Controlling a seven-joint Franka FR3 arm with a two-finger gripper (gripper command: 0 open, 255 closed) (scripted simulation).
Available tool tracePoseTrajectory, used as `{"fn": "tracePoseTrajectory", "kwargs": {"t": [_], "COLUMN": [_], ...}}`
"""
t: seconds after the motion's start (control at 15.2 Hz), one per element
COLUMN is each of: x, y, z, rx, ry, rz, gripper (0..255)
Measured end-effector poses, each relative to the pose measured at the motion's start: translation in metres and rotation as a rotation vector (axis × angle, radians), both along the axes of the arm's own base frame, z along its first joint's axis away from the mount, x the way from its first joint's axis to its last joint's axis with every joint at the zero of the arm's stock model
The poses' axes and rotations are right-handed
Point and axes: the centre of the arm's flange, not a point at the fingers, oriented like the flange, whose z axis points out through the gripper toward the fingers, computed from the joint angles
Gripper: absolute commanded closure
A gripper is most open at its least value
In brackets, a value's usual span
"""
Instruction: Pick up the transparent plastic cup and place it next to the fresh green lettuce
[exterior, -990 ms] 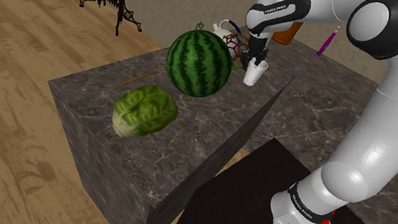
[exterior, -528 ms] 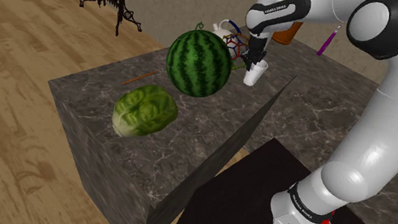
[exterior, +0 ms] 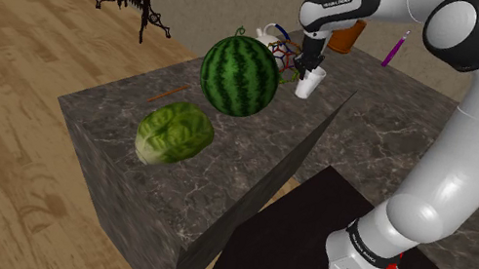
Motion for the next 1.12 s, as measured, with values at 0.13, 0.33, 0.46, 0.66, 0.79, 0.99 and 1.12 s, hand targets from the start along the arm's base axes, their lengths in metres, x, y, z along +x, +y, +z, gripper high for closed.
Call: {"fn": "tracePoseTrajectory", "kwargs": {"t": [0.13, 0.33, 0.46, 0.66, 0.79, 0.99, 1.12], "x": [0.001, 0.001, -0.001, 0.0, 0.0, -0.001, 0.0], "y": [0.0, 0.001, 0.001, 0.0, 0.0, 0.001, 0.001], "z": [0.01, 0.026, 0.036, 0.052, 0.063, 0.078, 0.089], "rx": [0.0, 0.0, 0.0, 0.0, 0.0, 0.0, 0.0], "ry": [0.0, 0.0, 0.0, 0.0, 0.0, 0.0, 0.0], "rz": [0.0, 0.0, 0.0, 0.0, 0.0, 0.0, 0.0], "gripper": [255, 255, 255, 255, 255, 255, 255]}}
